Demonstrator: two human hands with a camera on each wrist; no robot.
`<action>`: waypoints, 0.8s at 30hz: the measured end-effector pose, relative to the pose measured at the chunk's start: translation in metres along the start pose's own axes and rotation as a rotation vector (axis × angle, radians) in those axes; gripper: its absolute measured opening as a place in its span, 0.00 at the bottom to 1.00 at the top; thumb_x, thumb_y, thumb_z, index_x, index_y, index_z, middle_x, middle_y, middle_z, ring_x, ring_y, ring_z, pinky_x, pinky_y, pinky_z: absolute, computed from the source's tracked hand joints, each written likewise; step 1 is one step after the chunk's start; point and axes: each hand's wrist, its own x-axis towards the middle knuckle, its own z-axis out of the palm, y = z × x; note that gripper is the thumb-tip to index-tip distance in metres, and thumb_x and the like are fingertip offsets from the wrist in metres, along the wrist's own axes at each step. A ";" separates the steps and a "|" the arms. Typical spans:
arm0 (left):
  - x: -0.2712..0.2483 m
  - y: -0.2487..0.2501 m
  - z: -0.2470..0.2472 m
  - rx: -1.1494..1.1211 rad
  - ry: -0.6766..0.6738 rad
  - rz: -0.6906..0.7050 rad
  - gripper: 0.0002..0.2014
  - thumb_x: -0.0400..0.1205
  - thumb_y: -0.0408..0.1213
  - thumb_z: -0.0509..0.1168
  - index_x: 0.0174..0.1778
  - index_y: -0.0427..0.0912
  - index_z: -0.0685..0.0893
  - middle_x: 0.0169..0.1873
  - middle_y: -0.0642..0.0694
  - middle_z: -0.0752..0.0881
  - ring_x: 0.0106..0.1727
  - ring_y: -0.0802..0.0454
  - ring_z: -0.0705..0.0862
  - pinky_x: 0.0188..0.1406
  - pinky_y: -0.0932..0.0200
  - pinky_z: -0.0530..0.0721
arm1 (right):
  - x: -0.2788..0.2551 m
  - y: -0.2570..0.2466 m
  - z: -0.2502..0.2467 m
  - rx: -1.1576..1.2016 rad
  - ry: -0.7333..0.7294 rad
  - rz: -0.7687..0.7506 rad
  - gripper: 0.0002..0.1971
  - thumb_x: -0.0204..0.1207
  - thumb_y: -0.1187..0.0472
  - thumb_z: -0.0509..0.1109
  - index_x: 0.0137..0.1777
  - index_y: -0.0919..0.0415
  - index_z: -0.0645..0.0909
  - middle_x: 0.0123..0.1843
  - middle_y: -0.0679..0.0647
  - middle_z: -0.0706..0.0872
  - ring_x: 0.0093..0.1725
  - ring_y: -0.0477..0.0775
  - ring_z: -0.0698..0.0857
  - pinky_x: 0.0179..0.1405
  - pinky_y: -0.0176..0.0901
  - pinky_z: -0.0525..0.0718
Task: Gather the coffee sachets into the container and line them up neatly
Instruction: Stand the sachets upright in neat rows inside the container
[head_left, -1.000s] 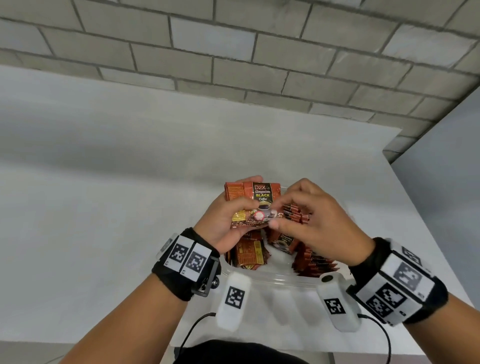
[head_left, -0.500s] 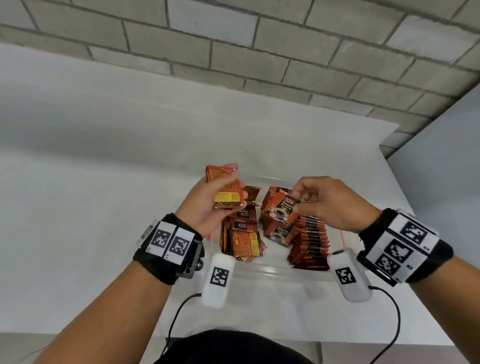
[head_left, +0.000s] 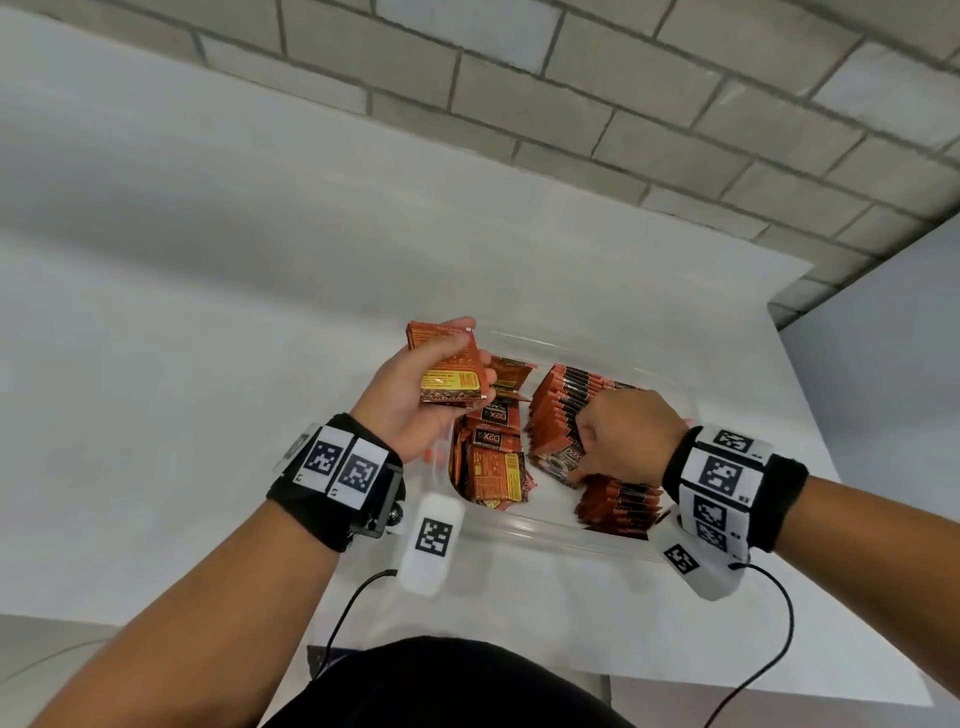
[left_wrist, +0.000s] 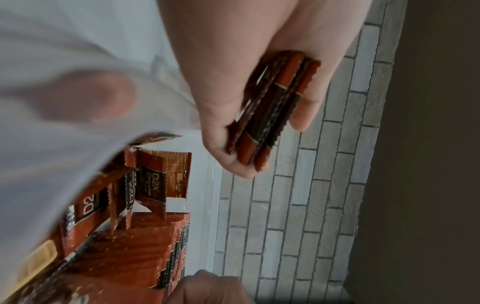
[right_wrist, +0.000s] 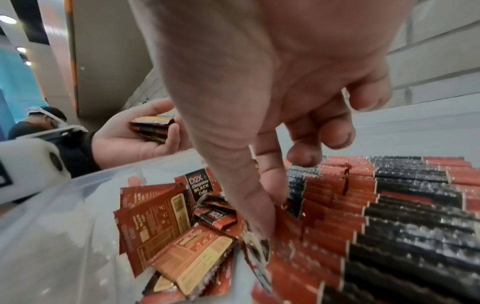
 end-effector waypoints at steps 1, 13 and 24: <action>0.000 0.000 0.000 -0.004 0.001 -0.002 0.18 0.73 0.35 0.67 0.60 0.41 0.81 0.39 0.39 0.86 0.39 0.45 0.86 0.41 0.52 0.87 | 0.001 -0.001 0.001 -0.026 -0.023 -0.006 0.13 0.69 0.46 0.76 0.35 0.53 0.80 0.37 0.47 0.84 0.42 0.50 0.82 0.46 0.45 0.79; 0.001 0.001 -0.002 -0.020 -0.011 -0.004 0.18 0.73 0.35 0.66 0.60 0.40 0.82 0.38 0.39 0.86 0.38 0.45 0.86 0.40 0.53 0.88 | 0.002 0.000 0.002 -0.136 -0.022 -0.034 0.07 0.72 0.53 0.70 0.40 0.57 0.82 0.40 0.52 0.87 0.42 0.54 0.84 0.52 0.50 0.81; 0.001 0.000 -0.004 -0.021 -0.025 0.003 0.18 0.74 0.35 0.65 0.61 0.40 0.80 0.38 0.39 0.86 0.38 0.46 0.86 0.41 0.52 0.88 | 0.005 0.008 0.006 -0.057 0.038 -0.055 0.13 0.70 0.45 0.74 0.40 0.53 0.77 0.39 0.48 0.85 0.41 0.52 0.83 0.43 0.44 0.76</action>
